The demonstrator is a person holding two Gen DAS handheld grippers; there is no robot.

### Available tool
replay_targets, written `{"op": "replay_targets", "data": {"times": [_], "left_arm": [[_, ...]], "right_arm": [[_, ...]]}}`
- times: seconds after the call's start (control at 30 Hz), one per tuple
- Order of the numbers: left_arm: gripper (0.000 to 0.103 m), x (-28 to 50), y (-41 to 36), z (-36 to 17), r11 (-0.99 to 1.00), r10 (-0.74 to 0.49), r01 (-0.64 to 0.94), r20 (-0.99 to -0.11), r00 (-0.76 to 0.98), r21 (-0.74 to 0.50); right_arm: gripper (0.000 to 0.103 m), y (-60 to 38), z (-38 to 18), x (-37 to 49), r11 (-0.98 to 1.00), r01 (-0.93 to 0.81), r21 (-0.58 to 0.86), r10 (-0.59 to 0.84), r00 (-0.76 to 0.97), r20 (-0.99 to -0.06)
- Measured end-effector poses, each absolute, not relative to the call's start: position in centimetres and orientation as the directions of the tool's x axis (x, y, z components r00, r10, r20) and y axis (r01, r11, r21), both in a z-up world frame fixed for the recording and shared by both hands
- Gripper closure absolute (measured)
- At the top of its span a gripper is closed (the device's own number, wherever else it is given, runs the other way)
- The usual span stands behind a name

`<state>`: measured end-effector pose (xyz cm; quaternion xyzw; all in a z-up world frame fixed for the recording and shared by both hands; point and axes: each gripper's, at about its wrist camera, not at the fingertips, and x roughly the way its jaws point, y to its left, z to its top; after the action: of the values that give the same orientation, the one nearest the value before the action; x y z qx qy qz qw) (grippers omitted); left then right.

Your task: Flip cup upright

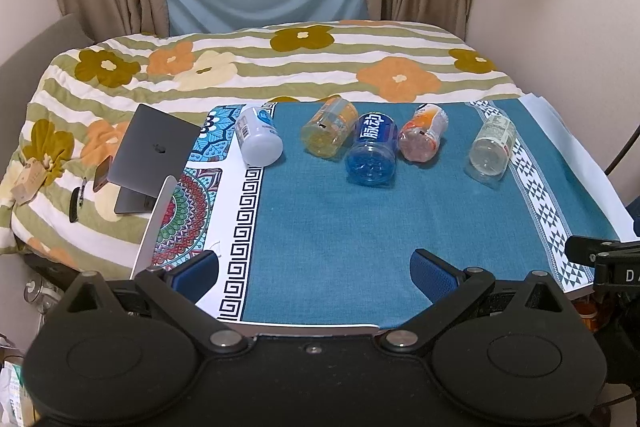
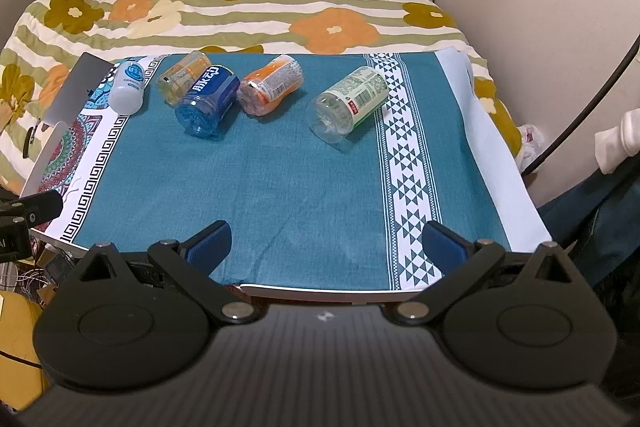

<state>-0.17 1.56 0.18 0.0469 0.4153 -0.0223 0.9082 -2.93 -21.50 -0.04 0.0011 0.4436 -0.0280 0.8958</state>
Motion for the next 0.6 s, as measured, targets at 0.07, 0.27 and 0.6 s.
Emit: {"op": "replay_targets", "data": {"times": [0.07,0.27,0.6], "left_arm": [[0.0,-0.22,1.63,0.17,0.995,-0.002,0.079,-0.756,0.655,0.066],[0.0,-0.08,1.73,0.15,0.995,0.002,0.077,-0.759,0.652,0.069],[0.0,0.0,1.74,0.27,0.994,0.0,0.08,-0.76,0.65,0.068]], "right_arm": [[0.0,-21.4,0.05,-2.93,0.998,0.051,-0.023,-0.049,0.605,-0.795],[0.0,-21.36,0.05,-2.94,0.998,0.051,-0.024,-0.05,0.605,-0.794],[0.0,-21.12,0.34,-3.0,0.998,0.053,-0.028,-0.055,0.606,-0.794]]}}
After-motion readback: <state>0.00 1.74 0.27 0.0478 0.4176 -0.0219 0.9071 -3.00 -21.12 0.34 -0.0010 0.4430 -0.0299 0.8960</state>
